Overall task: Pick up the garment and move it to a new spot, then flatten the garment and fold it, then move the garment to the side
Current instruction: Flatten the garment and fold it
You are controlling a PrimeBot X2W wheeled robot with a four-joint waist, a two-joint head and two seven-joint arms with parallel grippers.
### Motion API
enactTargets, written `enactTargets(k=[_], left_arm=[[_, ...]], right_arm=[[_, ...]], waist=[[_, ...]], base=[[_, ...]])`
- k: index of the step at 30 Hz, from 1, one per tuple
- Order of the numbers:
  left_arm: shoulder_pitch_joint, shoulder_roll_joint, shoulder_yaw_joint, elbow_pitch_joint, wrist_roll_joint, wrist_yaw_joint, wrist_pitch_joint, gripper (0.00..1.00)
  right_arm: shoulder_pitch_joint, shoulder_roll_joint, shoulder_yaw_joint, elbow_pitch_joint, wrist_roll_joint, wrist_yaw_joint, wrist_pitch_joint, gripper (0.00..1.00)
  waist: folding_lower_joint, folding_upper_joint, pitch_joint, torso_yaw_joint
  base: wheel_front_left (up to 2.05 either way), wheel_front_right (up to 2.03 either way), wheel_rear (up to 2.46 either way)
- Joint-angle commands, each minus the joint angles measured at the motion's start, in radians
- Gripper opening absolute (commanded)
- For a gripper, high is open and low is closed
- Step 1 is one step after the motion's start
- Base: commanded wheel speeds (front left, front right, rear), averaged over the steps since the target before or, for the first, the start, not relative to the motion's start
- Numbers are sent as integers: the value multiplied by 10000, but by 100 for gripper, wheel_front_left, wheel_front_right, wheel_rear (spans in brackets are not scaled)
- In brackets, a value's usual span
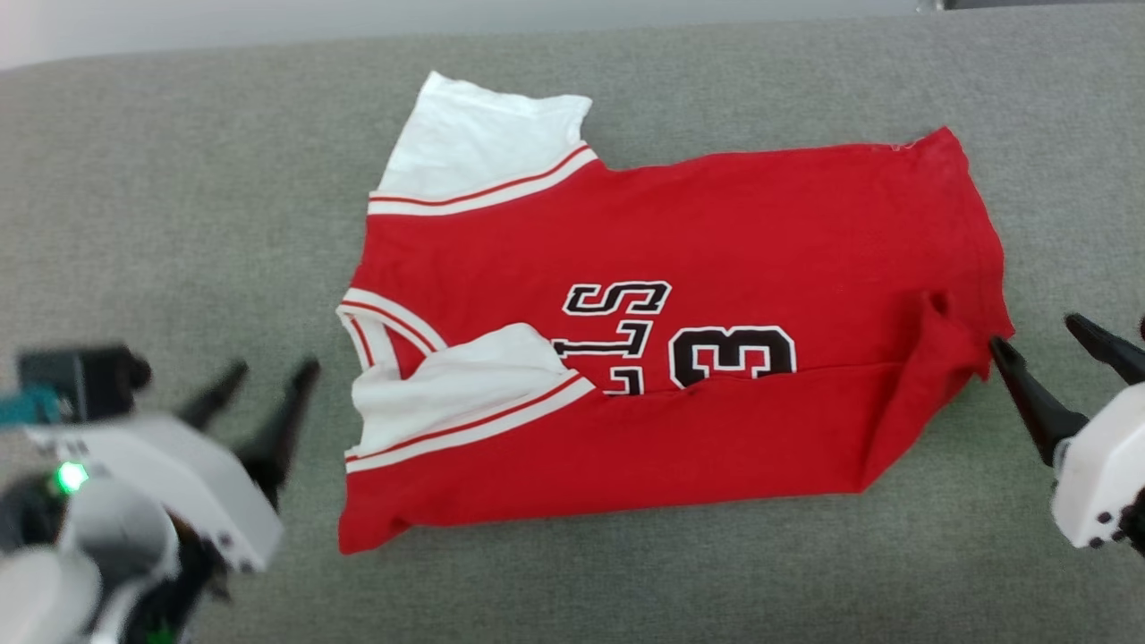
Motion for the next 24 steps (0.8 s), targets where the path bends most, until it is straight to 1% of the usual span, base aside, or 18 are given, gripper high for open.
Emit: enactTargets(k=[1,4,5,7,9,10,13,16,20,23,24], left_arm=[[-427,41,24,65,86,-106,91,100],[-1608,68,-65,504,50,-585,650,100],[-2092,-5,-56,731,11,-733,825,100],[-2994,-184,-91,1311,-119,-1052,1208,100],[-4009,-199,-194,2042,79,-1405,1523,100],[-4467,-179,-314,2468,236,-1602,1698,100],[-5855,-462,-723,3755,632,-2155,2130,100],[-7130,-584,-1149,5249,1153,-2725,2524,100],[-8391,-961,-1602,7264,1354,-3556,3130,100],[-9146,-1137,-1830,8566,1392,-4102,3618,100],[-9359,-1209,-1886,8964,1377,-4218,3771,100]], right_arm=[[-201,113,88,-69,-31,-16,-180,100],[-379,364,381,-145,-185,-16,-507,100],[-471,443,481,-189,-220,-16,-607,100],[-637,571,695,-218,-242,-16,-733,100],[-785,664,894,-244,-255,-16,-838,100],[-857,711,1028,-256,-255,-16,-908,100],[-1004,821,1294,-293,-290,-16,-1087,100],[-1149,937,1569,-341,-292,-16,-1252,100],[-1328,1034,1840,-354,-236,-16,-1386,100],[-1423,1097,1945,-386,-273,-16,-1448,100],[-1457,1109,1978,-393,-273,-16,-1471,100]], waist=[[0,0,89,-143],[0,0,230,-390],[0,0,289,-490],[0,0,415,-718],[0,0,564,-963],[0,0,650,-1104],[0,0,883,-1457],[0,0,1128,-1821],[0,0,1419,-2247],[0,0,1642,-2491],[0,0,1712,-2558]], base=[[0,0,0],[0,0,0],[0,0,0],[0,0,0],[0,0,0],[0,0,0],[0,0,0],[0,0,0],[0,0,0],[0,0,0],[0,0,0]])
